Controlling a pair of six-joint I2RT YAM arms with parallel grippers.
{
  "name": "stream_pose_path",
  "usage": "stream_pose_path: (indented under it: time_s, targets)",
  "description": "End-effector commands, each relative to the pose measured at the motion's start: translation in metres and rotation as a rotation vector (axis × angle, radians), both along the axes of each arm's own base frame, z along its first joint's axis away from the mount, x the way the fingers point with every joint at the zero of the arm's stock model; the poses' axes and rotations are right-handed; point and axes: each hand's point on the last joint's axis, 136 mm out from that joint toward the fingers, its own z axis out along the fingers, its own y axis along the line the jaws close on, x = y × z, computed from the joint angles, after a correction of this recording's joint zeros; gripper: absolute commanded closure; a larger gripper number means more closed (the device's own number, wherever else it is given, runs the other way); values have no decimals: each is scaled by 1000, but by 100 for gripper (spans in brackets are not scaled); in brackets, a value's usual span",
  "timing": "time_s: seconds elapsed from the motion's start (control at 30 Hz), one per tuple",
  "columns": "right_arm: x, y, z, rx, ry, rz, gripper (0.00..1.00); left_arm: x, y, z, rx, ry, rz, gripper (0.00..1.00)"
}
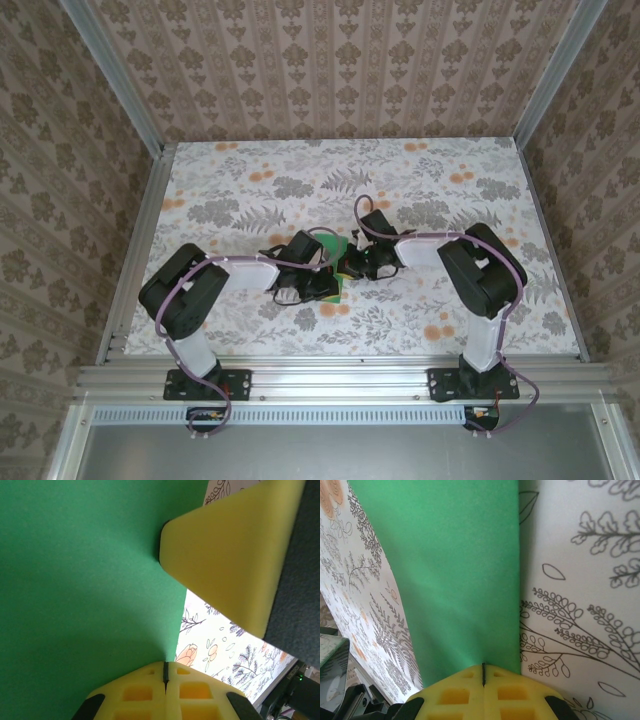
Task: Fold a paper plane with a square sheet of paper (pick it up from the middle)
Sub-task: First fold in half a square sheet of paper at the center of the table.
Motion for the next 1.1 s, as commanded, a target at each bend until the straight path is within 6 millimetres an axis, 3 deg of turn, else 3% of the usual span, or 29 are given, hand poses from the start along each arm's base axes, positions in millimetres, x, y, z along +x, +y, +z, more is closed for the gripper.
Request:
stream_pose_path:
  time_s: [0.0,0.4,0.73,1.07]
  targets:
    - [22,-24,-18,-104,-23,-58,99,-26,34,-33,159,79,-11,100]
    - [61,-20,-20,13,-118,-52,98,-46,52,-60,226,149,-23,100]
    - [68,-16,-1,74,-179,-22,95,-43,51,-52,232,131,-41,100]
    - [84,-19,-11,-6,-167,-25,95,-43,47,-46,218,117,-61,100]
